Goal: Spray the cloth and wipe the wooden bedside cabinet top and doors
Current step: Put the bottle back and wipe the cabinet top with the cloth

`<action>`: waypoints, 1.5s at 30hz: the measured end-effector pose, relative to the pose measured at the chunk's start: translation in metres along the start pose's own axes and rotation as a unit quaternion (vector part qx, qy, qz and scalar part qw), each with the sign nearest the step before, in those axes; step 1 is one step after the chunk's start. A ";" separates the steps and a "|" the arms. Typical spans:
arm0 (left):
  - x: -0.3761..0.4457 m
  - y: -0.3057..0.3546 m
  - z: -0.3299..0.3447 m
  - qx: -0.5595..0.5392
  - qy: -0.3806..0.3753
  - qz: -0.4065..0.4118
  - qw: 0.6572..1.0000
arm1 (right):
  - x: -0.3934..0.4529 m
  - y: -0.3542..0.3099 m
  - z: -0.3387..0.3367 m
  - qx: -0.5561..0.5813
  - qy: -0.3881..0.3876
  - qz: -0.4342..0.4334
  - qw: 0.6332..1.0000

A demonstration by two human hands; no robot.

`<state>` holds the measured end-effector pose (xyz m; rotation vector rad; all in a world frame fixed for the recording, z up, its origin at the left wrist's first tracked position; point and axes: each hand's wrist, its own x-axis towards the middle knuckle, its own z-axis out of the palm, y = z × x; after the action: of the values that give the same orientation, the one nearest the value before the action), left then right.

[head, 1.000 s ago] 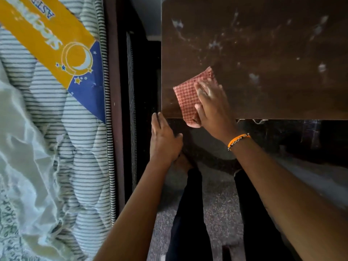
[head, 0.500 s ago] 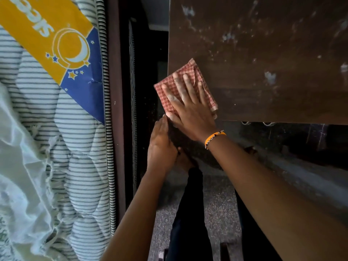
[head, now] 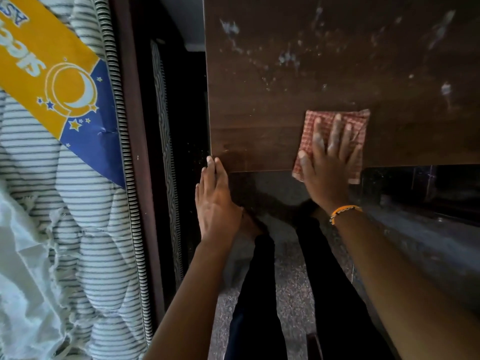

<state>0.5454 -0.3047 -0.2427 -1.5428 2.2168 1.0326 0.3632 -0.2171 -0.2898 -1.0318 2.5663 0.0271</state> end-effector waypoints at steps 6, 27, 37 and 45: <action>-0.004 0.003 0.000 -0.030 -0.018 -0.009 0.999 | -0.002 -0.079 0.014 -0.010 -0.016 -0.258 0.966; 0.071 0.063 -0.016 0.294 0.039 0.026 0.955 | 0.073 0.000 -0.025 -0.021 0.008 -0.068 0.997; 0.055 0.058 -0.003 0.279 0.047 -0.002 0.959 | 0.124 -0.106 -0.025 0.003 -0.002 -0.339 0.941; 0.065 0.082 0.008 0.327 0.043 0.005 0.944 | 0.206 -0.169 -0.044 0.003 0.019 -0.302 0.953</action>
<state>0.4439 -0.3305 -0.2512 -1.2759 2.2853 0.1727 0.3254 -0.4843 -0.3003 -1.7788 2.1701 -0.1609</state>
